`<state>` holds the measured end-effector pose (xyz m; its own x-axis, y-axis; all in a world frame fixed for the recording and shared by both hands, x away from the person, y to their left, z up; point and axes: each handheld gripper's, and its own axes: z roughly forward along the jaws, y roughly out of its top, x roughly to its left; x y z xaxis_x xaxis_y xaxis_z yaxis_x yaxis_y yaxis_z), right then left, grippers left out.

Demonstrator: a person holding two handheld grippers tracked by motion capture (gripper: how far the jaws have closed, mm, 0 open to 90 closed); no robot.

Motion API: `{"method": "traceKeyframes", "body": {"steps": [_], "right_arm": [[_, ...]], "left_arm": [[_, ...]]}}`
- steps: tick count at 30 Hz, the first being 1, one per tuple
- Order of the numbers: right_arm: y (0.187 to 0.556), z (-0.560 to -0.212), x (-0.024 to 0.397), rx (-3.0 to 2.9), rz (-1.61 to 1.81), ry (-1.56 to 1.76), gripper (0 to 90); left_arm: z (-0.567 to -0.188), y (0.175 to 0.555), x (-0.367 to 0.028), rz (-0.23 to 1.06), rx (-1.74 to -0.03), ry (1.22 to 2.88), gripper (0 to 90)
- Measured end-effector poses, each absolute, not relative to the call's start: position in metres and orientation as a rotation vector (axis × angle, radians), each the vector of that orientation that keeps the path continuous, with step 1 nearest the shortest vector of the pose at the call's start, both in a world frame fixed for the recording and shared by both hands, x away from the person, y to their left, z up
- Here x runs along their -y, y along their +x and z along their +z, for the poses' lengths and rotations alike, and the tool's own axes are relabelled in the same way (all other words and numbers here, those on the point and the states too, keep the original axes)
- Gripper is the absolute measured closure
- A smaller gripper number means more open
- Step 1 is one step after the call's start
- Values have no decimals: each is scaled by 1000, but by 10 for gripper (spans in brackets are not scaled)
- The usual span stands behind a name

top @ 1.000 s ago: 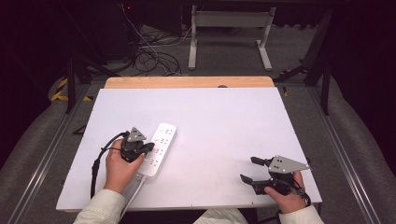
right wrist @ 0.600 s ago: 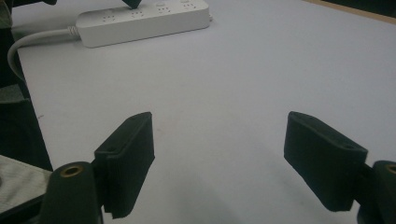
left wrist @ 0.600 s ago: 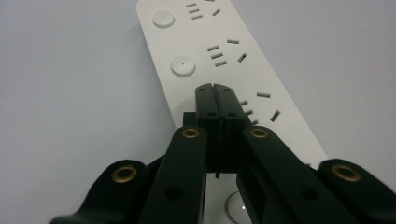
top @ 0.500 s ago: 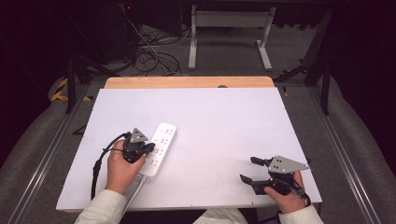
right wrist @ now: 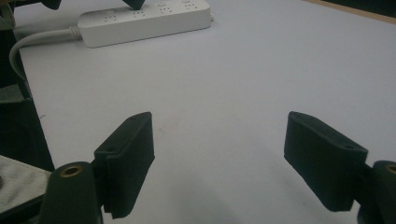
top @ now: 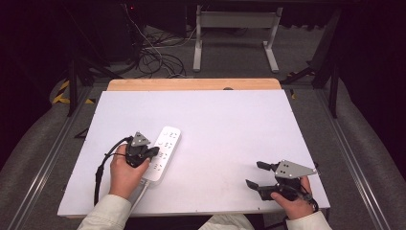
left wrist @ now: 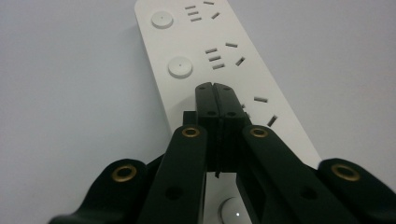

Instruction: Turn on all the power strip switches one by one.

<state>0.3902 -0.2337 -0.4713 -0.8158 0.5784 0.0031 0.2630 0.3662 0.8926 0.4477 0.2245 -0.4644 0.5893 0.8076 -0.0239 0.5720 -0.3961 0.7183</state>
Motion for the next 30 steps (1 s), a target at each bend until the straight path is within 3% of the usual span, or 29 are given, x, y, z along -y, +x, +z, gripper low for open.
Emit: {"method": "traceKeyframes", "body": {"steps": [11,17,20,30], "right_arm": [[389,-471,233,-2320,1429,739,244],[390,-471,233,-2320,1427,742,244],[391,-472,234,-2319,1425,745,244],[391,-472,234,-2323,1423,743,244]], "left_arm": [[-464,448,-230,408,-1136,2101,900],[-461,445,-227,407,-1081,2049,900],[-444,442,-221,471,-1012,2003,900],[-436,444,-221,487,-1002,1961,900]]}}
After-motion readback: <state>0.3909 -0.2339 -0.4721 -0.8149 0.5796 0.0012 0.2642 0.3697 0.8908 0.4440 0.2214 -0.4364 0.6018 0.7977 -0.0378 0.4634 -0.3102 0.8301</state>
